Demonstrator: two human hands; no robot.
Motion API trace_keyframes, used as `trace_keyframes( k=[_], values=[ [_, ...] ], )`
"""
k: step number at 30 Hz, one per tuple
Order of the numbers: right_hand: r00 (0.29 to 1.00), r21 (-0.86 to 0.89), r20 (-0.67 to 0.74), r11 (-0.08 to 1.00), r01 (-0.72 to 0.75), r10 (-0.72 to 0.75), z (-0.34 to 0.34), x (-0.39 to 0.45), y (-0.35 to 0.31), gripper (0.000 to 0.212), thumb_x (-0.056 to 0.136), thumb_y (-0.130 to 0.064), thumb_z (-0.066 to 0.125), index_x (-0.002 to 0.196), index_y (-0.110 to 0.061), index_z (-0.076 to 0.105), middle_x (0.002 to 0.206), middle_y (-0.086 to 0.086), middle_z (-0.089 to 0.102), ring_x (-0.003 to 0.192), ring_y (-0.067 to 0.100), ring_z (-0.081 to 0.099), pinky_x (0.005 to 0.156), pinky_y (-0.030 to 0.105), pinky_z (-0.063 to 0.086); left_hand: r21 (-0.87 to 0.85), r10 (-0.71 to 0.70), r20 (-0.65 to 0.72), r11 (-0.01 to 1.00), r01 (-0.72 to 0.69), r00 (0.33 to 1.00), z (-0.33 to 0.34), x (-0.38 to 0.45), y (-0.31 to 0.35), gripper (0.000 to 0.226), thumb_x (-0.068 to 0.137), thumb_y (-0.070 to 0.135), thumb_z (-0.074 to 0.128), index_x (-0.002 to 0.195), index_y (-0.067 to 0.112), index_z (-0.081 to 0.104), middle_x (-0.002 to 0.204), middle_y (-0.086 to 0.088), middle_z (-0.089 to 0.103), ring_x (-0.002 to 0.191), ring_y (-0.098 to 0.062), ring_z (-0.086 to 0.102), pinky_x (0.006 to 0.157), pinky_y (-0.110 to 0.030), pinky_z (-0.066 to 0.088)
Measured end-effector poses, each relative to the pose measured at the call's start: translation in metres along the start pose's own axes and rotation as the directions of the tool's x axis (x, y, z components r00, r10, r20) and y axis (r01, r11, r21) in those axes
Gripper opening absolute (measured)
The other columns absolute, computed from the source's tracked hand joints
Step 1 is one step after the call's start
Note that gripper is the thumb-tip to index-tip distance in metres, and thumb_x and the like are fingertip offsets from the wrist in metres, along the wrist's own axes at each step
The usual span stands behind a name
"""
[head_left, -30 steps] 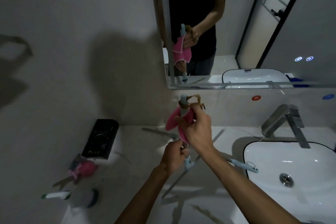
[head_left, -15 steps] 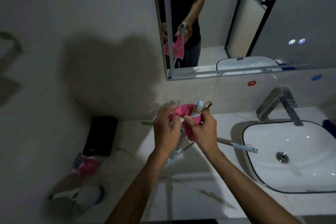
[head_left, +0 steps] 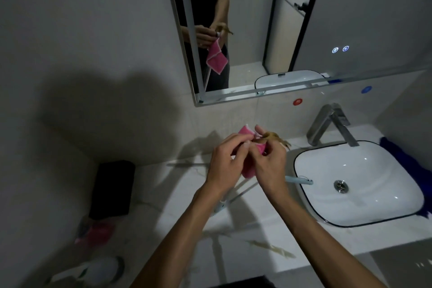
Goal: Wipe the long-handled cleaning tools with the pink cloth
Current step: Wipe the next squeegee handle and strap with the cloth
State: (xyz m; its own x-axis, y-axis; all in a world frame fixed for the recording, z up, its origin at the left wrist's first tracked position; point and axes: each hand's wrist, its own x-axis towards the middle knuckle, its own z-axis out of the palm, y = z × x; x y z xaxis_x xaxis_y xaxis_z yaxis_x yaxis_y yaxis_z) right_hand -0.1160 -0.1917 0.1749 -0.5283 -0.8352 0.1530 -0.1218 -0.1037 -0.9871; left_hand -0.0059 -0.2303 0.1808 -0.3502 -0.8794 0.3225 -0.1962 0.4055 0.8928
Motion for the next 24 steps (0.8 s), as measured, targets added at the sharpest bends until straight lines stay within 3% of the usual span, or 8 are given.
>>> trace_keyframes(
  k=[3,5,8,10,13,18,21,24],
  values=[
    [0.999,-0.025,0.016,0.999,0.028,-0.028,-0.006,0.009,-0.003,0.028,0.091,0.0,0.067,0.111,-0.019,0.069,0.13,-0.003,0.064,0.114,-0.001,0.062,0.095,0.013,0.049,-0.007,-0.007,0.001,1.0,0.007,1.0,0.005,0.005,0.004,0.025,0.099,0.007,0.055,0.118,0.013,0.071,0.111,0.005,0.07,0.106,-0.006,0.065,0.088,-0.022,0.054],
    [0.998,-0.079,0.047,0.996,0.042,-0.039,-0.006,0.013,-0.001,0.026,0.091,0.0,0.066,0.114,-0.01,0.071,0.128,-0.002,0.065,0.114,0.001,0.062,0.096,0.013,0.049,-0.019,-0.038,-0.033,0.999,0.037,0.999,0.007,0.008,0.006,0.024,0.097,0.005,0.057,0.114,0.012,0.072,0.108,0.005,0.07,0.103,-0.009,0.066,0.087,-0.025,0.054],
    [0.987,-0.214,0.144,0.971,0.106,-0.076,-0.002,0.02,0.002,0.018,0.087,0.004,0.064,0.1,-0.003,0.074,0.103,-0.003,0.072,0.096,0.007,0.068,0.082,0.008,0.05,-0.038,-0.122,-0.08,0.992,0.12,0.989,0.009,0.012,0.008,0.019,0.09,0.012,0.067,0.106,0.017,0.074,0.101,0.007,0.072,0.096,-0.01,0.069,0.084,-0.027,0.057],
    [0.974,-0.303,0.198,0.938,0.167,-0.11,0.0,0.021,0.007,0.018,0.083,0.006,0.064,0.089,-0.007,0.075,0.08,-0.007,0.069,0.075,0.003,0.066,0.067,0.011,0.047,0.092,-0.096,-0.135,0.99,0.109,0.986,0.012,0.015,0.006,0.016,0.085,0.019,0.074,0.1,0.02,0.075,0.094,0.008,0.072,0.086,-0.006,0.069,0.077,-0.022,0.057],
    [0.953,-0.333,0.276,0.918,0.215,-0.123,-0.001,0.025,0.02,0.022,0.085,-0.002,0.066,0.102,-0.012,0.074,0.092,-0.007,0.071,0.081,0.004,0.062,0.076,0.011,0.045,0.329,-0.049,-0.231,0.936,0.125,0.972,0.019,0.021,0.006,0.006,0.089,0.015,0.069,0.083,0.015,0.071,0.079,0.006,0.066,0.07,-0.003,0.059,0.067,-0.014,0.047],
    [0.929,-0.245,0.369,0.962,0.123,-0.025,-0.012,0.029,0.026,0.034,0.085,-0.01,0.076,0.115,-0.025,0.068,0.092,-0.018,0.065,0.085,-0.014,0.061,0.077,0.001,0.044,0.015,-0.484,-0.383,0.849,0.529,0.787,0.018,0.023,-0.027,0.023,0.087,0.027,0.053,0.068,0.016,0.06,0.069,-0.004,0.064,0.068,-0.026,0.061,0.066,-0.041,0.052],
    [0.913,-0.214,0.408,0.971,0.11,-0.013,-0.013,0.033,0.028,0.029,0.086,-0.013,0.076,0.112,-0.025,0.07,0.097,-0.021,0.066,0.09,-0.012,0.061,0.08,0.004,0.045,0.042,-0.588,-0.375,0.762,0.647,0.717,0.017,0.011,-0.04,0.018,0.087,0.032,0.057,0.082,0.017,0.065,0.079,-0.001,0.068,0.08,-0.025,0.068,0.076,-0.044,0.057],
    [0.903,-0.229,0.428,0.97,0.078,0.028,-0.012,0.035,0.029,0.026,0.092,-0.019,0.071,0.118,-0.019,0.069,0.105,-0.014,0.068,0.094,-0.001,0.063,0.085,0.011,0.05,0.137,-0.393,-0.511,0.841,0.524,0.765,0.024,-0.001,-0.032,0.013,0.092,0.012,0.062,0.103,0.019,0.065,0.09,0.004,0.067,0.084,-0.012,0.066,0.077,-0.035,0.058]
  ],
)
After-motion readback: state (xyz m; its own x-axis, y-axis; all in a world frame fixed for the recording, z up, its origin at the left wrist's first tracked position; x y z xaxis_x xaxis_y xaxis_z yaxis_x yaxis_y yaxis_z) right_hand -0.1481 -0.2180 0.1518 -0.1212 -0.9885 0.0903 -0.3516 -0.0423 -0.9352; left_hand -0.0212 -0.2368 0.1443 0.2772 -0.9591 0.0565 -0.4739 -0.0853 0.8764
